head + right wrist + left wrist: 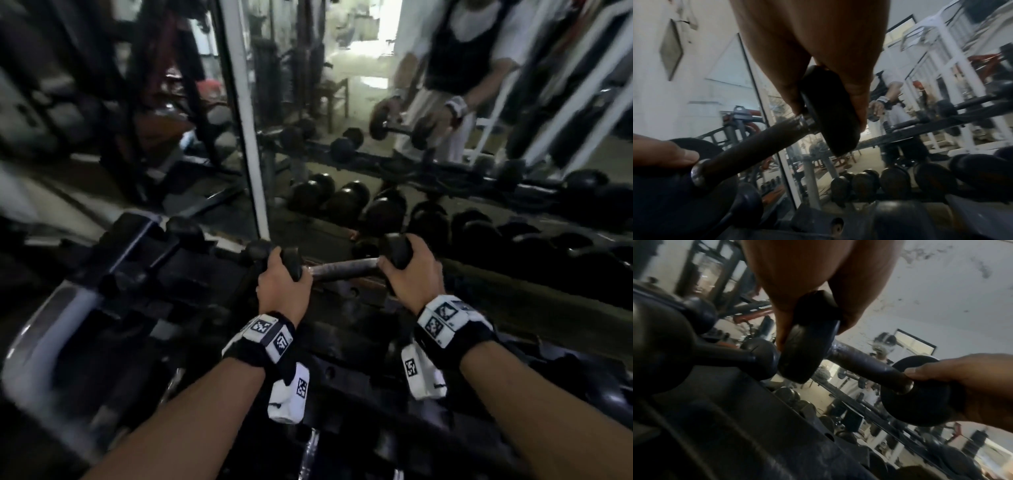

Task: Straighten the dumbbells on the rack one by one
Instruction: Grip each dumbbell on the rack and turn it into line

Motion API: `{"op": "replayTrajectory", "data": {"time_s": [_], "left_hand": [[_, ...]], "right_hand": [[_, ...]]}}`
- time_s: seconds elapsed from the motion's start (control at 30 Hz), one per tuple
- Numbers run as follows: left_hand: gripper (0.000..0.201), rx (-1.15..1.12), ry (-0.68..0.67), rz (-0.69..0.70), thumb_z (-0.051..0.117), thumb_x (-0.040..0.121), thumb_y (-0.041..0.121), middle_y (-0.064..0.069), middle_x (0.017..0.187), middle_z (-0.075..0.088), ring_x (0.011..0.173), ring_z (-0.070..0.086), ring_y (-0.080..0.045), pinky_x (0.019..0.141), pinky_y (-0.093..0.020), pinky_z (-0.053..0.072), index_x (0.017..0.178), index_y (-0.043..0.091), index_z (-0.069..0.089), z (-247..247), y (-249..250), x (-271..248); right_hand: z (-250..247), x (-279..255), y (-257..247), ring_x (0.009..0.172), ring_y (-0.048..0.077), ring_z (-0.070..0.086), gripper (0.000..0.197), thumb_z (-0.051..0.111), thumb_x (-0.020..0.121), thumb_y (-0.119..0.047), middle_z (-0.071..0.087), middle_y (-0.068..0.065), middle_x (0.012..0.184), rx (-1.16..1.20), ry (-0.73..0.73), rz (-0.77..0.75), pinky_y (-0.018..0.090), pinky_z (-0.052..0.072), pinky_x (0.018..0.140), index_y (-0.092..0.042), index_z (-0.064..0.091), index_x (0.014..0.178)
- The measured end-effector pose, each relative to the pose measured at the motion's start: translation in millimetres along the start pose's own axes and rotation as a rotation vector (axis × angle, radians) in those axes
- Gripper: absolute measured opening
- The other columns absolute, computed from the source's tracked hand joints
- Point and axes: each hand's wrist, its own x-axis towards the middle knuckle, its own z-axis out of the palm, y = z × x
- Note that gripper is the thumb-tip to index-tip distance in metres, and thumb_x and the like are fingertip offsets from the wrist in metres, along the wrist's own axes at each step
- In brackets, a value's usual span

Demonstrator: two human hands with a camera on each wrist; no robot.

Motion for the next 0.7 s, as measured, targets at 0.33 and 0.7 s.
{"op": "replayTrajectory", "data": {"time_s": [0.33,0.7], "left_hand": [[0.068,-0.126,0.256,-0.262,0.068,0.085,0.03,-0.014,0.128,0.06,0.121,0.052,-0.034,0.099,-0.038,0.043,0.145,0.013,0.041,11,0,-78],[0.034,-0.279,0.307,-0.589,0.07,0.078,0.031,-0.006,0.102,0.067,0.097,0.061,-0.027,0.076,-0.027,0.04,0.105,0.013,0.062,60,-30,-100]], "right_hand": [[-8,17,3,0.124,0.037,0.051,0.056,0.07,0.082,-0.033,0.061,0.009,0.131,-0.033,-0.225,-0.282,0.038,0.042,0.1,-0.024,0.051,0.134],[32,58,9,0.112,0.033,0.062,0.052,0.072,0.077,-0.029,0.067,0.01,0.12,-0.308,-0.555,-0.42,0.038,0.05,0.095,-0.026,0.056,0.126]]}}
